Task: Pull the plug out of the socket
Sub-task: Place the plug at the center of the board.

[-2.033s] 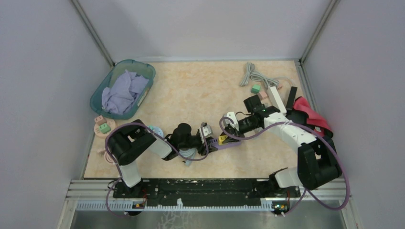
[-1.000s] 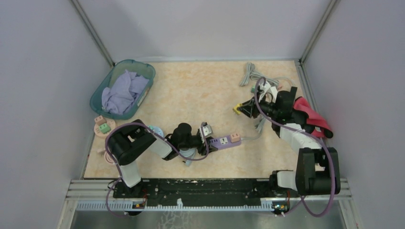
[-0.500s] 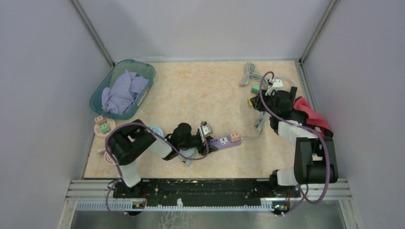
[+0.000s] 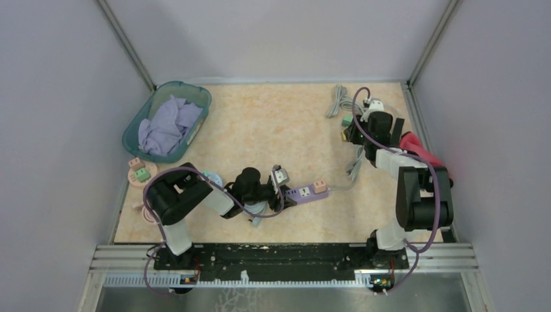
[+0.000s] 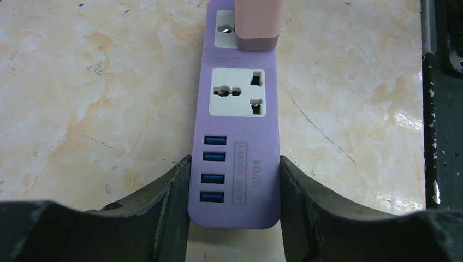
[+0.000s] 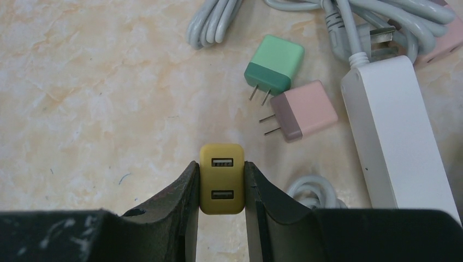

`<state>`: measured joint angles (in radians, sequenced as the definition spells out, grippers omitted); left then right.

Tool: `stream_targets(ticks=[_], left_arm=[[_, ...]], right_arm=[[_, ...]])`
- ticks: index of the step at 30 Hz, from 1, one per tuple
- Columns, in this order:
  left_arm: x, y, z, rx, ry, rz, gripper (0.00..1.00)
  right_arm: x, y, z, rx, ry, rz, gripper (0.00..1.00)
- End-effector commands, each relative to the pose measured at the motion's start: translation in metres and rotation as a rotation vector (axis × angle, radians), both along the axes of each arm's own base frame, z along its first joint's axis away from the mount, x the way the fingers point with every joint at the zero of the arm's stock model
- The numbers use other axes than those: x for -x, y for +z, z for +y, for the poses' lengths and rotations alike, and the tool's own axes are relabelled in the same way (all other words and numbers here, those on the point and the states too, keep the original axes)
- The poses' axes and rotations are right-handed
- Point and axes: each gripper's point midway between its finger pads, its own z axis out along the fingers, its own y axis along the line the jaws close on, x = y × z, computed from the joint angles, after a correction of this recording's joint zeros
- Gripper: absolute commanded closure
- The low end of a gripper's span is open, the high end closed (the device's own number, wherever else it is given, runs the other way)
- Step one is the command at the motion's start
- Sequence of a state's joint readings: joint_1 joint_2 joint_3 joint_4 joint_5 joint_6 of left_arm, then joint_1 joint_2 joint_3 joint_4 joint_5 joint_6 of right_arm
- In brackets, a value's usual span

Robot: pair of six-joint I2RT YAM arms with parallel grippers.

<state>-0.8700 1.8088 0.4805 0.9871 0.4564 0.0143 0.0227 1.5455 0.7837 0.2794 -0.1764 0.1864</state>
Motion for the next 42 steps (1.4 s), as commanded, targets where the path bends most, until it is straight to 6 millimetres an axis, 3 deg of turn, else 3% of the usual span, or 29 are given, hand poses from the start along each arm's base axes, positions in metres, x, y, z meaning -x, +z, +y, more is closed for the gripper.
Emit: stream_targets(ticks=[1, 10, 14, 19, 24, 27, 29, 36, 42], left_arm=[[0.01, -0.016, 0.001, -0.033, -0.026, 0.068, 0.98], [0.01, -0.014, 0.002, -0.03, -0.024, 0.062, 0.98], [0.01, -0.015, 0.002, -0.03, -0.023, 0.064, 0.98], [0.01, -0.013, 0.001, -0.026, -0.023, 0.062, 0.98], [0.01, -0.012, 0.002, -0.025, -0.02, 0.067, 0.98], [0.011, -0.011, 0.003, -0.023, -0.019, 0.066, 0.98], [0.011, -0.01, 0.003, -0.018, -0.018, 0.065, 0.98], [0.011, -0.01, 0.002, -0.016, -0.02, 0.068, 0.97], [0.011, -0.01, 0.003, -0.017, -0.017, 0.067, 0.97]], right_arm=[[-0.02, 0.021, -0.002, 0.022, 0.018, -0.034, 0.97], [-0.06, -0.002, -0.008, 0.094, 0.029, 0.049, 0.97], [-0.066, -0.007, -0.013, 0.098, -0.003, 0.058, 0.92], [-0.064, -0.022, -0.018, 0.117, -0.024, 0.066, 0.69], [-0.065, -0.02, -0.016, 0.119, -0.011, 0.061, 0.45], [-0.065, -0.011, -0.02, 0.143, -0.015, 0.038, 0.3], [-0.063, -0.003, -0.022, 0.159, -0.014, 0.017, 0.25], [-0.052, 0.037, -0.015, 0.174, 0.048, -0.088, 0.25], [-0.029, 0.09, 0.017, 0.141, 0.246, -0.225, 0.26]])
